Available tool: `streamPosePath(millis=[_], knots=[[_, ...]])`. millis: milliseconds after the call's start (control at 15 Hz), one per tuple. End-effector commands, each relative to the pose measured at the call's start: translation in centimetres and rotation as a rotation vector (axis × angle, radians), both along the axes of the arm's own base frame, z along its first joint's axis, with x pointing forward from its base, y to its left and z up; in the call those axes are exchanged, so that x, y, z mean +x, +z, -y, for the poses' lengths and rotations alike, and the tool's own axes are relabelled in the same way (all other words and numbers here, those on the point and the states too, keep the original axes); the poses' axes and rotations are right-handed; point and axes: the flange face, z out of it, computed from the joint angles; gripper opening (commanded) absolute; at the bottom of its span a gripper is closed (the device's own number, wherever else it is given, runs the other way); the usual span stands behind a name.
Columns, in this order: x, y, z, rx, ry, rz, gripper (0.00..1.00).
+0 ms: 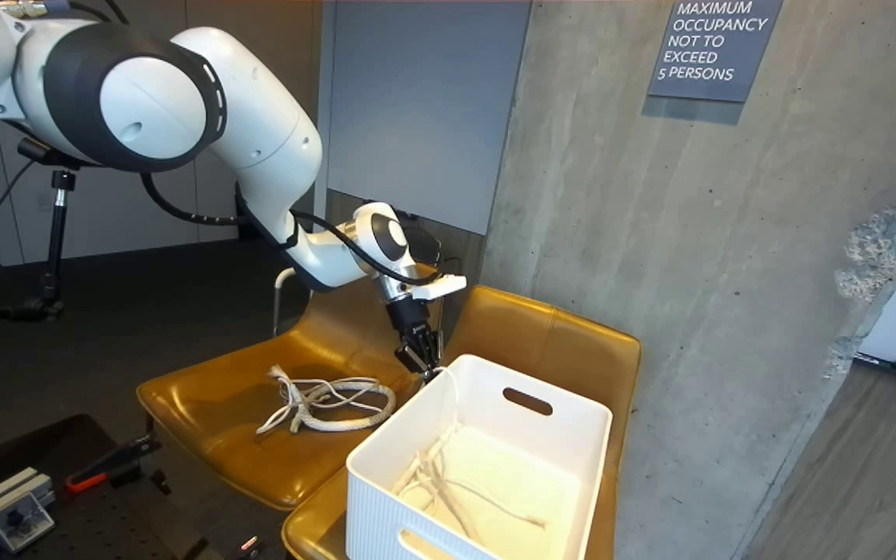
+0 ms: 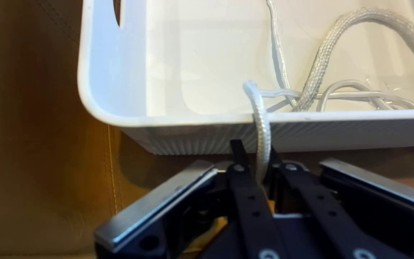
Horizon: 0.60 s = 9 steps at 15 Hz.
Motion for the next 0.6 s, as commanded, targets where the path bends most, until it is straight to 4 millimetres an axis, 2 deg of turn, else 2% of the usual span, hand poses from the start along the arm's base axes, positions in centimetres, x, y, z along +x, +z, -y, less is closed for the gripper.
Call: streamPosePath(millis=[0, 133, 267, 400, 533], knots=[[0.8, 2.4, -1.2, -0.006, 0.005, 0.026, 0.00], [1.3, 4.5, -2.4, 0.000, 0.002, 0.062, 0.01], [1.6, 6.9, -4.6, 0.016, 0.000, 0.106, 0.01], [1.4, 9.4, -8.4, 0.054, -0.004, 0.150, 0.01], [0.6, 11.2, -13.4, 0.095, -0.012, 0.196, 0.01]])
